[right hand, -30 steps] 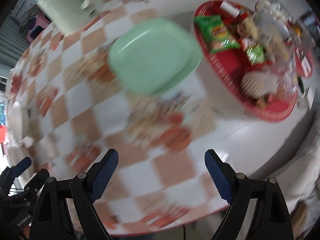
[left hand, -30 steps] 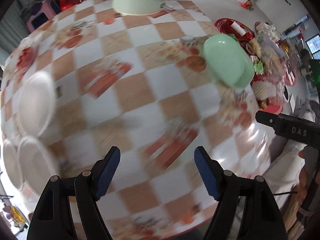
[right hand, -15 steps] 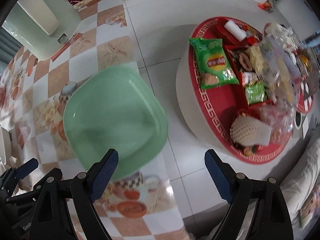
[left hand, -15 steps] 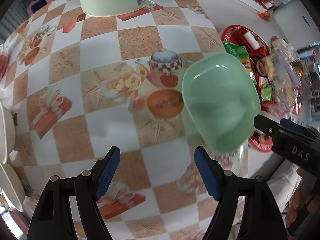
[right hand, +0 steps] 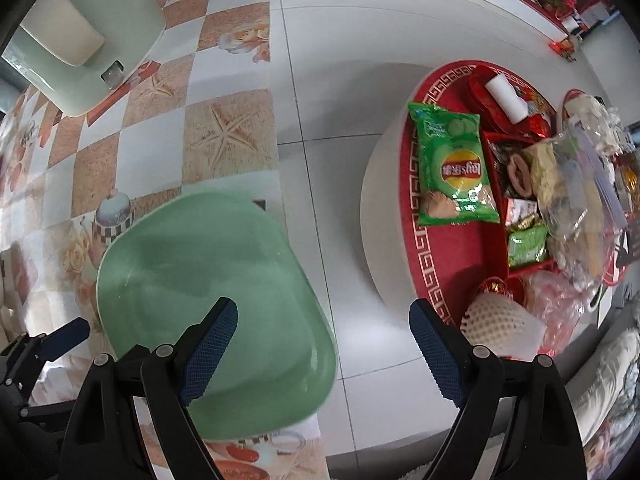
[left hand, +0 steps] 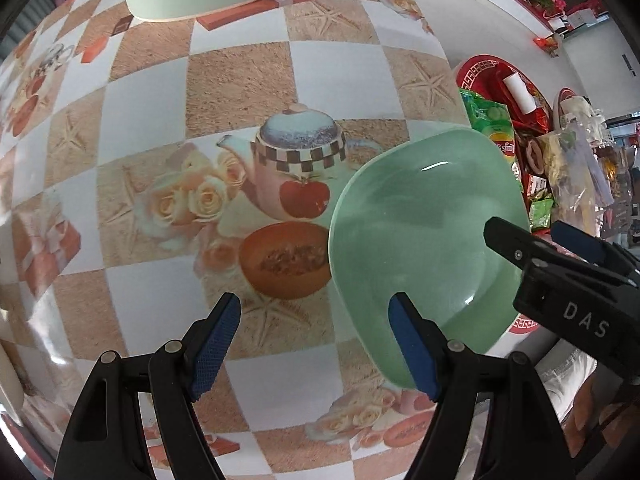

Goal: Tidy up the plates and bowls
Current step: 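Reach the right tool to the mint-green square plate near the snack tray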

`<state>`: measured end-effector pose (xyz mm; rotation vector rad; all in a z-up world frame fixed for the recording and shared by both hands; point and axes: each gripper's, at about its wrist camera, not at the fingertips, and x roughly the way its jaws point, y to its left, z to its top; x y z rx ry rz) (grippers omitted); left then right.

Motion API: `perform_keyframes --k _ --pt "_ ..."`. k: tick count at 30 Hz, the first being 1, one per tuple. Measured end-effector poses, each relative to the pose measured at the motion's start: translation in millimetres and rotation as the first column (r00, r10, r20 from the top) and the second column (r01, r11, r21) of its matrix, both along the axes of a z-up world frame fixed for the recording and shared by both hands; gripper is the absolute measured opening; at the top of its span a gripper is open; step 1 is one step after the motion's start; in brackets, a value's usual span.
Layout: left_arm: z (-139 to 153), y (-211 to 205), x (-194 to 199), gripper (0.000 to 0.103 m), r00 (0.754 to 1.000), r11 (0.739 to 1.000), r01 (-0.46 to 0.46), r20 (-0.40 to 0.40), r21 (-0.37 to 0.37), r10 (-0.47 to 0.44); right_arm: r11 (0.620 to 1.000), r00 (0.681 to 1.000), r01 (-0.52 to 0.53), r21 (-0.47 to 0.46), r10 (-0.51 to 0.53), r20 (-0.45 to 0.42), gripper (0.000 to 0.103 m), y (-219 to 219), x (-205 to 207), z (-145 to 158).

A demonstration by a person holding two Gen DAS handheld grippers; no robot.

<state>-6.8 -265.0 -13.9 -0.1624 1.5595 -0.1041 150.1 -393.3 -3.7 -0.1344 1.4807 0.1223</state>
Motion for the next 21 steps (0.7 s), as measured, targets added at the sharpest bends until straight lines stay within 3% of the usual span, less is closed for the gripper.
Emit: perform_keyframes --k 3,5,7,10,12,16,21 --pt "-0.7 -1.5 4.6 0.08 1.0 1.0 0.009 0.011 0.004 -0.009 1.0 1.0 -0.019 0.012 0.019 -0.018 0.087 4.6 4.2 -6.0" --pt "-0.9 -1.7 7.4 0.08 1.0 1.0 0.017 0.013 0.001 -0.017 0.999 0.999 -0.035 0.028 0.036 -0.04 0.061 9.9 6.1 -10.2" --pt "-1.5 -0.2 8.2 0.08 1.0 1.0 0.02 0.013 -0.001 -0.02 0.998 0.998 -0.035 0.053 0.037 -0.051 0.049 13.4 4.4 -10.8" --pt "-1.6 2.6 6.1 0.08 0.999 1.0 0.031 0.015 0.0 -0.031 0.998 0.997 -0.052 0.04 0.054 -0.056 0.046 21.9 -1.3 -10.7" --pt "-0.5 7.6 2.7 0.08 0.999 0.999 0.043 0.018 0.0 -0.043 0.996 0.995 -0.068 0.058 0.072 -0.072 0.037 28.9 -8.5 -11.5" --pt "0.3 17.8 -5.9 0.08 0.998 0.998 0.065 0.018 0.006 -0.066 0.993 0.992 -0.09 0.075 0.096 -0.086 0.037 43.2 -29.0 -11.5" --pt "1.0 26.3 -23.9 0.08 0.984 0.985 0.164 0.058 0.046 -0.167 0.991 0.989 -0.098 0.096 0.108 -0.105 0.037 63.1 -53.8 -13.2"
